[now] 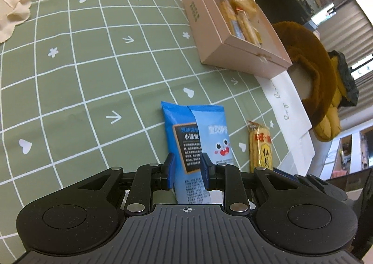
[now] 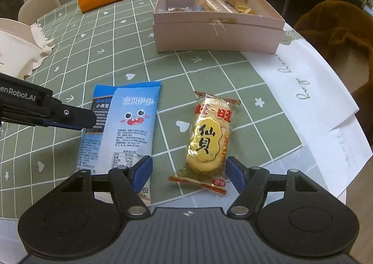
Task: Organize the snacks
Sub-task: 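Move the left tool onto the blue biscuit packet and close on it, then lift the blue packet with the left tool while the right tool centres over the rice-cracker packet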
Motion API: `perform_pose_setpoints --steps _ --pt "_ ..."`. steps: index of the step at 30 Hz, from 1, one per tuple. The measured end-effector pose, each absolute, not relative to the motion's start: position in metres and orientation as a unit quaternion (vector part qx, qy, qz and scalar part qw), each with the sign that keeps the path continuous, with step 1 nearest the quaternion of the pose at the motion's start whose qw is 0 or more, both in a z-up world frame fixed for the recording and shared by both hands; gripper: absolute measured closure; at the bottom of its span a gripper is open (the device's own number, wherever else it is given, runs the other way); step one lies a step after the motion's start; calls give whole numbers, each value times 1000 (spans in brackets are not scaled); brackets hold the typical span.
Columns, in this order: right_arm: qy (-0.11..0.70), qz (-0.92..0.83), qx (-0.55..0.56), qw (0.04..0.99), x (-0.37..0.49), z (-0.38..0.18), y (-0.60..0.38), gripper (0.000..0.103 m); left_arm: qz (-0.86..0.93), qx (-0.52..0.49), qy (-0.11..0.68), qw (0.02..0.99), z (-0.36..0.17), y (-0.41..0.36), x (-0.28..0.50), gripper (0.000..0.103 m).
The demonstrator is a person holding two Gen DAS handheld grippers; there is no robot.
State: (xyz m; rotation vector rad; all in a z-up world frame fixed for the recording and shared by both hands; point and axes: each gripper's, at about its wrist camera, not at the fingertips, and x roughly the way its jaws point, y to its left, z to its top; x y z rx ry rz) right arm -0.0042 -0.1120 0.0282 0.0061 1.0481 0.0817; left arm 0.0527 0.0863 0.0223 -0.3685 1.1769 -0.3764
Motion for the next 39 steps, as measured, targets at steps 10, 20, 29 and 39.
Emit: perform_pose_setpoints --steps 10,20,29,39 --pt "498 35 -4 867 -7 22 -109 30 -182 -147 557 797 16 84 46 76" --pt "498 27 0 867 -3 23 -107 30 -202 -164 556 790 15 84 49 57" --pt "490 20 6 871 -2 22 -112 30 -223 -169 572 771 16 78 49 46" --pt "490 22 18 871 -8 25 -117 30 -190 -147 567 788 18 72 48 58"
